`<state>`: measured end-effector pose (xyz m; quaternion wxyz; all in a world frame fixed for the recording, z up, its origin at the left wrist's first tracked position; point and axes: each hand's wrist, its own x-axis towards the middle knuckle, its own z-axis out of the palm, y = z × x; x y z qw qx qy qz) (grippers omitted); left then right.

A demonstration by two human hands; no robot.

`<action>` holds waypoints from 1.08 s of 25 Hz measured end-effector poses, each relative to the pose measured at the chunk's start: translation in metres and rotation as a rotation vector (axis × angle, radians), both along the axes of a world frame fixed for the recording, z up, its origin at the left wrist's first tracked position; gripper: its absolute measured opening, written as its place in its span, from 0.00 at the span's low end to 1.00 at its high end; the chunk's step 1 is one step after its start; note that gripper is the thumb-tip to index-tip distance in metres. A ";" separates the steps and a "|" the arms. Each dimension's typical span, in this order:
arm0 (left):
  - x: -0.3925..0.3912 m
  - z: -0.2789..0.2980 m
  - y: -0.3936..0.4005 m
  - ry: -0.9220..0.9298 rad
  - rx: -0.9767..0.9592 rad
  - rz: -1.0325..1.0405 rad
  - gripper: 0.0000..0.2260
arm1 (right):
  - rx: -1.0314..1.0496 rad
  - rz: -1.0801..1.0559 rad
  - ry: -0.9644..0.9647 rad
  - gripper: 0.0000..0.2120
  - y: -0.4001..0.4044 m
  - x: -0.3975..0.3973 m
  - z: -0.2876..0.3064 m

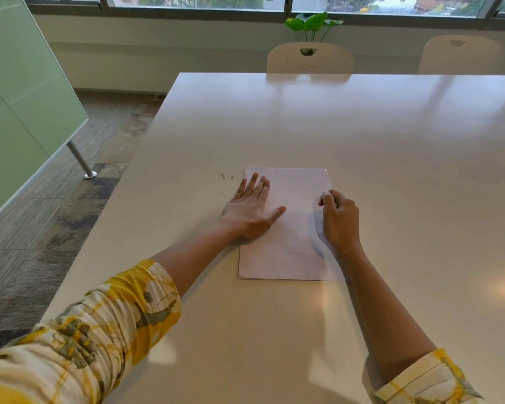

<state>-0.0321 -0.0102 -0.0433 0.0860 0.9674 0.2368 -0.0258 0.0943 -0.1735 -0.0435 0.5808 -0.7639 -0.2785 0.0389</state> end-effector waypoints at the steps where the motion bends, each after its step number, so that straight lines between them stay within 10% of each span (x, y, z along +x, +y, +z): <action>1: -0.005 0.003 0.008 0.019 0.002 0.010 0.40 | 0.001 -0.001 0.002 0.15 0.000 0.000 0.000; 5: -0.023 0.026 0.043 0.128 0.111 0.065 0.40 | 0.014 0.000 0.018 0.14 -0.001 0.000 0.000; 11: -0.024 0.065 0.078 -0.351 0.184 0.212 0.18 | 0.000 -0.005 0.012 0.14 0.000 0.002 -0.001; 19: 0.001 0.029 -0.017 -0.155 -0.258 -0.150 0.28 | 0.000 -0.005 0.038 0.14 -0.001 0.000 0.003; 27: -0.005 0.011 -0.019 0.053 -0.104 -0.053 0.38 | -0.003 -0.002 0.023 0.14 -0.001 0.001 0.002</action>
